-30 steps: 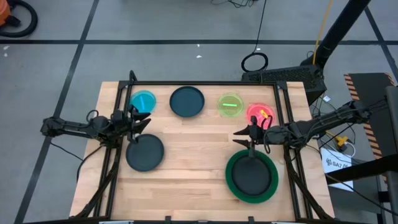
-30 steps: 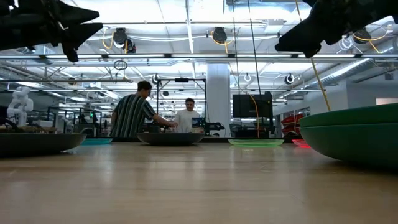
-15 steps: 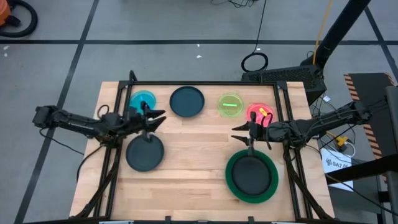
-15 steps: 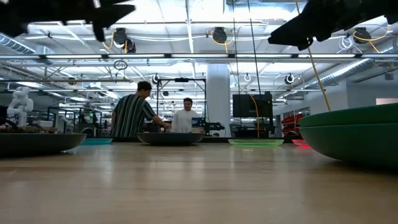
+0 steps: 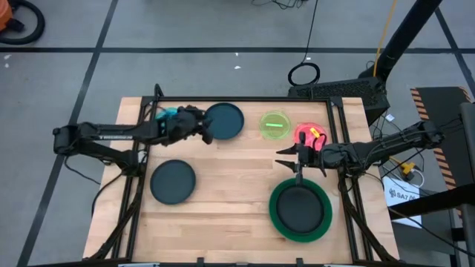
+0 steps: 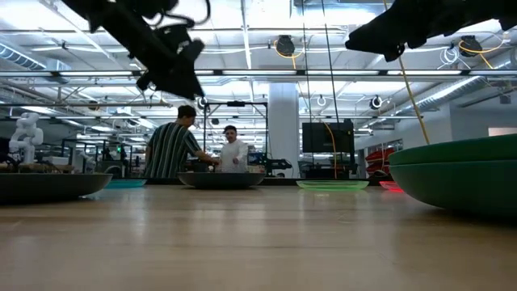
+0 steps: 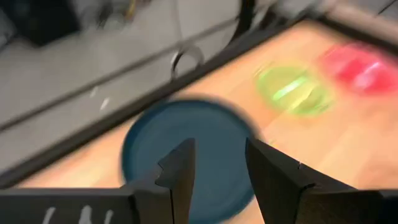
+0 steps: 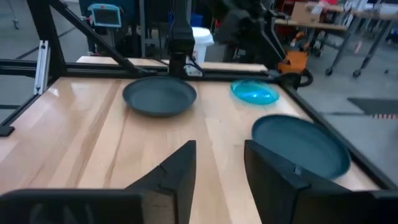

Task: Stack plastic plates
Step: Stack the top dark blue plate on top of the black plate

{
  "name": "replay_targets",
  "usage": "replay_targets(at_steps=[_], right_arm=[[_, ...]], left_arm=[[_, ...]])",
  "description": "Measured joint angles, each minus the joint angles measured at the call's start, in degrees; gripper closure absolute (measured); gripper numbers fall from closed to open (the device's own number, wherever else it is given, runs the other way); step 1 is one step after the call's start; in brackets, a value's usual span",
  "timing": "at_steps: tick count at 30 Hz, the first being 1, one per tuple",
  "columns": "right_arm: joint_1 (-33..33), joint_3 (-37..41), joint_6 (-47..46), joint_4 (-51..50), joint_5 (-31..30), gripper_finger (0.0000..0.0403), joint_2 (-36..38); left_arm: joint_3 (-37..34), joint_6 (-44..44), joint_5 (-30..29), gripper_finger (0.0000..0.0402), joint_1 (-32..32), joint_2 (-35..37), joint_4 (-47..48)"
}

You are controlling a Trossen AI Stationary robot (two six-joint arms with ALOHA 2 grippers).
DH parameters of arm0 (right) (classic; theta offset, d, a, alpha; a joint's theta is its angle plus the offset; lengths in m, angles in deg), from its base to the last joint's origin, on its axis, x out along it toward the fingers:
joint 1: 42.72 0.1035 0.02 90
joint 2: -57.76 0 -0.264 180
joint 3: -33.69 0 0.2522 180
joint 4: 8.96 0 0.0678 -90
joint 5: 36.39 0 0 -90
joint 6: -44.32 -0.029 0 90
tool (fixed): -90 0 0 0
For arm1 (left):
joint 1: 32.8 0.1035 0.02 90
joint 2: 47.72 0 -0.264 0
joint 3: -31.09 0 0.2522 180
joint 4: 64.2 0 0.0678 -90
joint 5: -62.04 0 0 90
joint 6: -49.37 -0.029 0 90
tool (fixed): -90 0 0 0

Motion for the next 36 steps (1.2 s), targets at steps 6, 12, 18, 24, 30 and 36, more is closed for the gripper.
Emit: replay_targets(at_steps=[6, 12, 18, 24, 30, 36], right_arm=[[0.1, 0.0, -5.7, -4.2, 0.0, 0.0275, 0.0], [1.2, 0.0, -13.7, -10.9, 0.0, 0.0275, 0.0], [2.4, 0.0, -19.3, -12.1, 0.0, 0.0275, 0.0], [2.3, 0.0, -22.5, -12.0, -0.9, 0.0275, 0.0], [1.8, 0.0, -21.3, -7.5, -9.6, 0.0275, 0.0], [1.4, 0.0, -15.6, -1.3, -10.9, 0.0275, 0.0]], left_arm=[[2.7, 1.7, 4.3, 0.0254, 6.0, -3.5, 8.1], [3.6, -2.5, 6.8, 0.0254, 11.4, -4.1, 11.7], [3.6, -7.7, 7.6, 0.0254, 17.5, -4.0, 17.3], [3.6, -8.2, 9.5, 0.0254, 21.9, -4.0, 24.2], [3.6, -13.4, 17.1, 0.0254, 24.0, -4.0, 22.9], [3.6, -15.1, 19.7, 0.0254, 25.2, -4.0, 22.6]])
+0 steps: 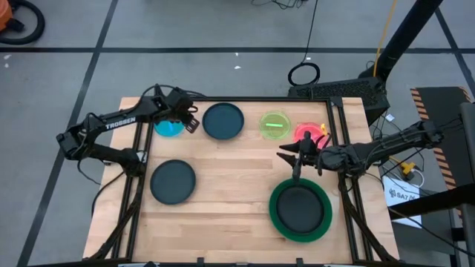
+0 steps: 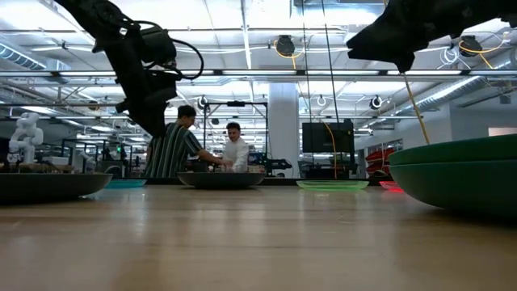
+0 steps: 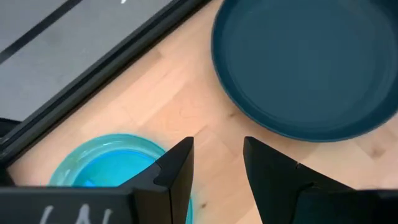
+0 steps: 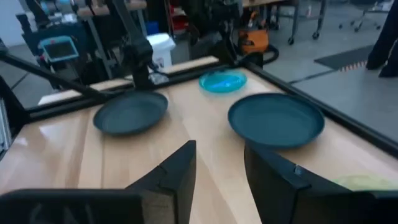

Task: Stack plastic plates
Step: Stack the top dark blue plate on top of the black plate

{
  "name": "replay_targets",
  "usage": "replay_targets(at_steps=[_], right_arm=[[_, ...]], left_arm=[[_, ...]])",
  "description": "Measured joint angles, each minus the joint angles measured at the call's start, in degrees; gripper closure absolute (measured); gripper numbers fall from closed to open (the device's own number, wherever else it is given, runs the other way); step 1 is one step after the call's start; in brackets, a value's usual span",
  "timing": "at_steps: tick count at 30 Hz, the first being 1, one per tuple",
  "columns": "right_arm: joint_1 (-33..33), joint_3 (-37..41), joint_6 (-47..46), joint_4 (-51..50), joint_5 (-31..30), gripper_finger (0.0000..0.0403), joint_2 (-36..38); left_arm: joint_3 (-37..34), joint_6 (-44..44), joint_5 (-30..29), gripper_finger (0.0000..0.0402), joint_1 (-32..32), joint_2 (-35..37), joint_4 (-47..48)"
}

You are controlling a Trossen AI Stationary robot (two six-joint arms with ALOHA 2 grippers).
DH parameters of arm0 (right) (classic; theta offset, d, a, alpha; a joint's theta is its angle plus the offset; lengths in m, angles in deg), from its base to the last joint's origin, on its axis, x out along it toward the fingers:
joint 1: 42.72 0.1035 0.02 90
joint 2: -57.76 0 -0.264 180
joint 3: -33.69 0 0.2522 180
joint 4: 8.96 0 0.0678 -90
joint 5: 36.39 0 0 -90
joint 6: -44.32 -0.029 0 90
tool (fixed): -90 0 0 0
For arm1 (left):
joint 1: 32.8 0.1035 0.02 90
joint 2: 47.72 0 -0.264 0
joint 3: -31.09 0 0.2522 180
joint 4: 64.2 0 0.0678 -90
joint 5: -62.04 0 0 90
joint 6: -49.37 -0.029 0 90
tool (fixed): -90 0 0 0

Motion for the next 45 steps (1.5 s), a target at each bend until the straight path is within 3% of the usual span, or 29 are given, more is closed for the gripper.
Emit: replay_targets(at_steps=[7, 13, 16, 20, 23, 26, 36, 42, 45], right_arm=[[0.2, 0.0, 0.7, 0.8, 0.0, 0.0275, 0.0], [0.2, 0.0, 4.2, 0.9, -0.4, 0.0275, 0.0], [-0.2, 0.0, 7.6, 2.4, -6.1, 0.0275, 0.0], [-1.9, 0.0, 13.7, 4.2, -13.8, 0.0275, 0.3], [-4.5, 0.0, 14.6, 4.6, -15.5, 0.0275, 1.1], [-7.6, 0.0, 13.9, 5.0, -14.3, 0.0275, 1.4], [-19.4, 0.0, 15.5, 7.6, -4.3, 0.0275, 1.4], [-22.2, 0.0, 15.6, 9.4, 1.6, 0.0275, 1.4], [-22.8, 0.0, 15.8, 9.4, 1.7, 0.0275, 1.3]], left_arm=[[0.0, -4.1, 8.8, 0.0254, 0.0, 0.0, -1.8], [0.0, -8.8, 16.6, 0.0254, 0.3, -0.9, -11.6], [0.0, -11.7, 21.4, 0.0254, 2.0, -3.2, -14.8], [0.0, -12.5, 21.9, 0.0254, 5.4, -7.2, -16.8], [0.0, -13.2, 24.3, 0.0254, 8.2, -10.3, -18.0], [0.0, -14.4, 27.7, 0.0254, 10.5, -13.0, -18.0], [0.0, -16.1, 28.0, 0.0254, 13.2, -16.1, -23.1], [0.0, -13.5, 28.0, 0.0254, 13.2, -16.1, -23.8], [0.0, -9.8, 27.9, 0.0254, 12.9, -16.1, -23.8]])
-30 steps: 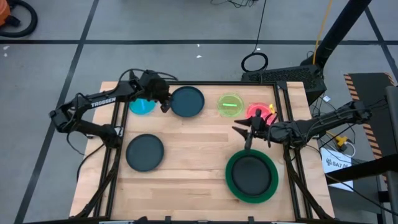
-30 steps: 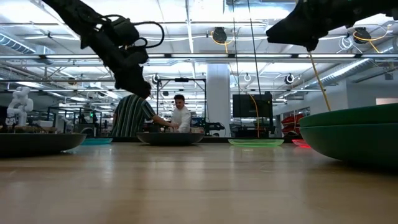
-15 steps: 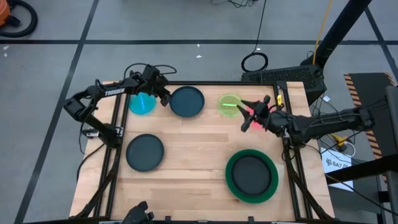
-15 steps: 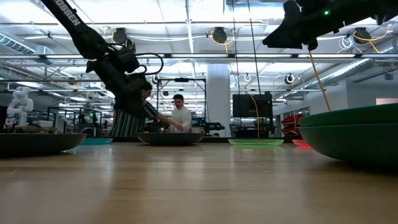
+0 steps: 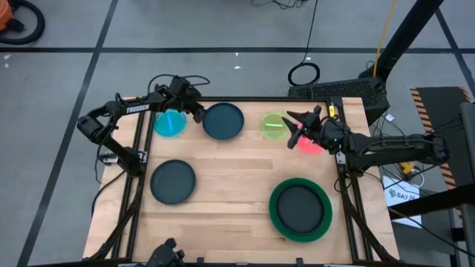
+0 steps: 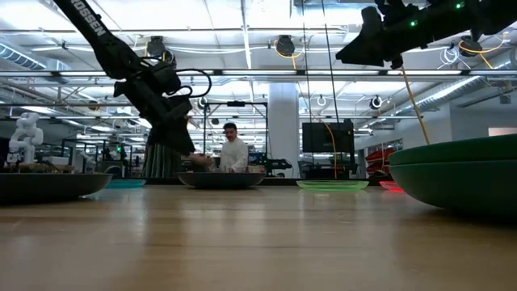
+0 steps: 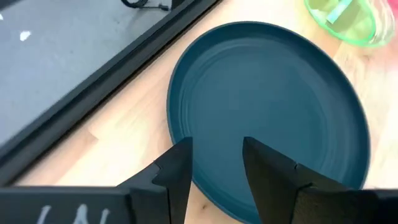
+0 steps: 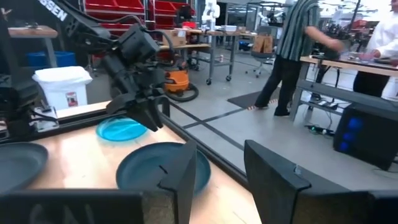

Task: Stack plastic plates
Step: Stack the top dark blue plate on top of the black plate

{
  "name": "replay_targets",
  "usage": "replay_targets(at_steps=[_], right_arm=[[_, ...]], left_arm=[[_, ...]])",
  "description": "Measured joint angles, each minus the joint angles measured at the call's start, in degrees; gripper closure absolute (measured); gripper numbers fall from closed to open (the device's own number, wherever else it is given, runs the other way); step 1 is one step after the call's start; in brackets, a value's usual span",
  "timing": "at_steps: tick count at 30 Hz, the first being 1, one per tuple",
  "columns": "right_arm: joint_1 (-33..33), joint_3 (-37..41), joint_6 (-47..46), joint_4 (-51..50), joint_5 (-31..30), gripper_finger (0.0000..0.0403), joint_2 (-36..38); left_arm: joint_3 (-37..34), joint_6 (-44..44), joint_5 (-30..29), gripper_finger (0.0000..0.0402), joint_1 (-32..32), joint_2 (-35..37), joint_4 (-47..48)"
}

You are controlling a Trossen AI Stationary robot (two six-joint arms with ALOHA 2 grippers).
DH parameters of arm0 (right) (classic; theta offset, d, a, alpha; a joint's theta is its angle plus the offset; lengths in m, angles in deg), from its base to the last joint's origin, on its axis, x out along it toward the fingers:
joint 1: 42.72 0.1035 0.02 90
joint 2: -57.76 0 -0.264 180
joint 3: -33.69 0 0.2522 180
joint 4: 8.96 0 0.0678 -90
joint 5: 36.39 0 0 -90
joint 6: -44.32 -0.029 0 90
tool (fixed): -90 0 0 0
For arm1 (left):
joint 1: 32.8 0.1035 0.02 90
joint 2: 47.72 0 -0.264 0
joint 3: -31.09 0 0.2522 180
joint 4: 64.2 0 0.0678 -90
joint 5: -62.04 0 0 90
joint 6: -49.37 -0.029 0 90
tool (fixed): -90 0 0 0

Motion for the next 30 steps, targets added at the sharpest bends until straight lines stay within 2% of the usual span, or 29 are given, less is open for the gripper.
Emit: replay_targets(at_steps=[6, 10, 16, 21, 30], right_arm=[[-0.5, 0.0, 1.0, -0.3, 0.0, 0.0275, 0.0], [-0.5, -0.5, 2.3, -0.5, 0.0, 0.0275, 0.0], [-0.5, -4.9, 7.4, -3.6, 4.7, 0.0275, 0.0], [-0.5, -8.6, 10.8, -8.1, 4.7, 0.0275, 0.0], [-0.5, -8.8, 12.1, -9.4, 4.7, 0.0275, 0.0]], left_arm=[[0.0, 3.5, -4.4, 0.0254, -1.4, 0.0, 2.7], [0.0, 7.1, -7.6, 0.0254, -3.6, 0.0, -0.1], [0.0, 10.1, -17.0, 0.0253, -5.4, 0.0, -1.6], [0.0, 10.7, -17.2, 0.0254, -3.8, 0.0, -1.3], [0.0, 17.3, -17.2, 0.0253, -4.9, -4.5, -1.0]])
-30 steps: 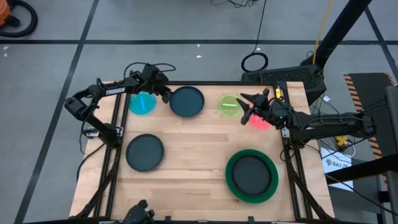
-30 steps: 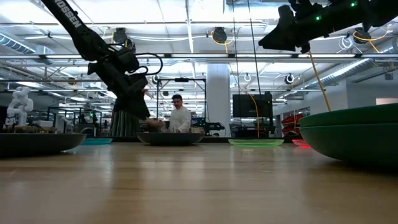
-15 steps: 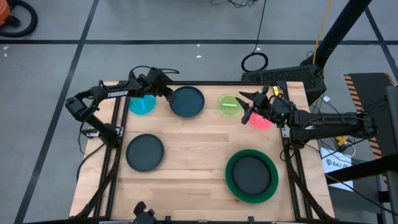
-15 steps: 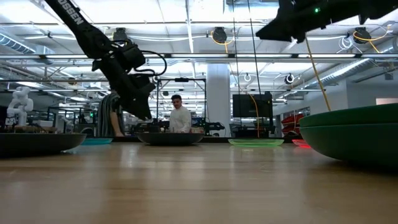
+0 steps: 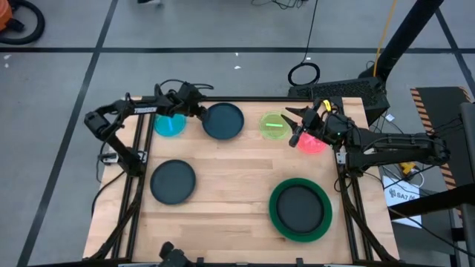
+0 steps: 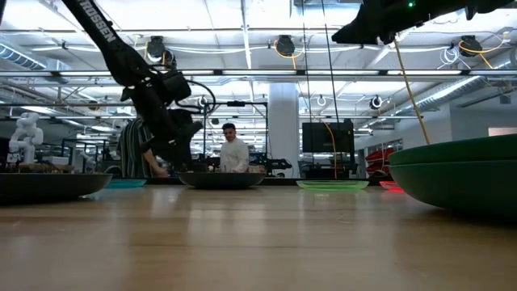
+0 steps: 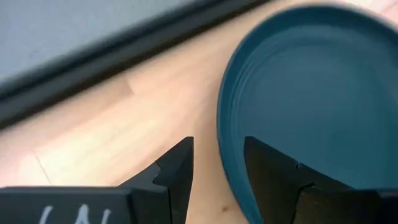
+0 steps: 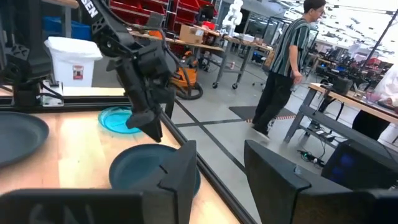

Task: Stack plastic plates
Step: Stack the top dark blue plate on top of the black plate

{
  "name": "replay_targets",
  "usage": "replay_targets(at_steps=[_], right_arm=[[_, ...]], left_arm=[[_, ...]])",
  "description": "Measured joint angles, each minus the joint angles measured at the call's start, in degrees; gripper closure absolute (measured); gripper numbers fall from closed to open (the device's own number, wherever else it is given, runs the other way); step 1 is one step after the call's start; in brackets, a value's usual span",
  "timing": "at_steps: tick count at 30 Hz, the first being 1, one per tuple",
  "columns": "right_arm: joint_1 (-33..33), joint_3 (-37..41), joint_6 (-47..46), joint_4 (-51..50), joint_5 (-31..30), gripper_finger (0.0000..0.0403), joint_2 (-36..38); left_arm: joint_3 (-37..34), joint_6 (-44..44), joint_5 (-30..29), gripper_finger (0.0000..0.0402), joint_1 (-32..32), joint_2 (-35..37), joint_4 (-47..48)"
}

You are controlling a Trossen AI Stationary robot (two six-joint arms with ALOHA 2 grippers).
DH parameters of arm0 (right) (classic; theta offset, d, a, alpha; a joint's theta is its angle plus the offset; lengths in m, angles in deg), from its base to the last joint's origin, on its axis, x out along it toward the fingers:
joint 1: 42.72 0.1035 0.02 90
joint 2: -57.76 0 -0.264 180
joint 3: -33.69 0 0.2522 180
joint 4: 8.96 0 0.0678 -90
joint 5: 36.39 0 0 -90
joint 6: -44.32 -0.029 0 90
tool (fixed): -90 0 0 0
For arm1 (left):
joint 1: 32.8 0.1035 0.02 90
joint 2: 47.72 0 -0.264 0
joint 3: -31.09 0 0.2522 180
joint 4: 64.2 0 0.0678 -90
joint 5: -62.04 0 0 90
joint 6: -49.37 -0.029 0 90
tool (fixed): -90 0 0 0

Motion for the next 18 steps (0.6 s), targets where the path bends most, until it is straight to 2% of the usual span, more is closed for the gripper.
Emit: replay_targets(at_steps=[9, 16, 18], right_arm=[[0.0, 0.0, -0.3, -0.6, 0.0, 0.0275, 0.0], [0.0, 0.0, -2.8, -2.5, 0.3, 0.0275, 0.0], [0.0, 0.0, -3.6, -3.2, 2.2, 0.0275, 0.0]], left_arm=[[0.0, 0.6, 0.0, 0.0228, -1.0, -4.6, -3.5], [0.0, -0.5, -0.1, 0.0227, -2.2, -6.8, -4.6], [0.0, -1.1, -0.1, 0.023, -2.9, -7.1, -4.6]])
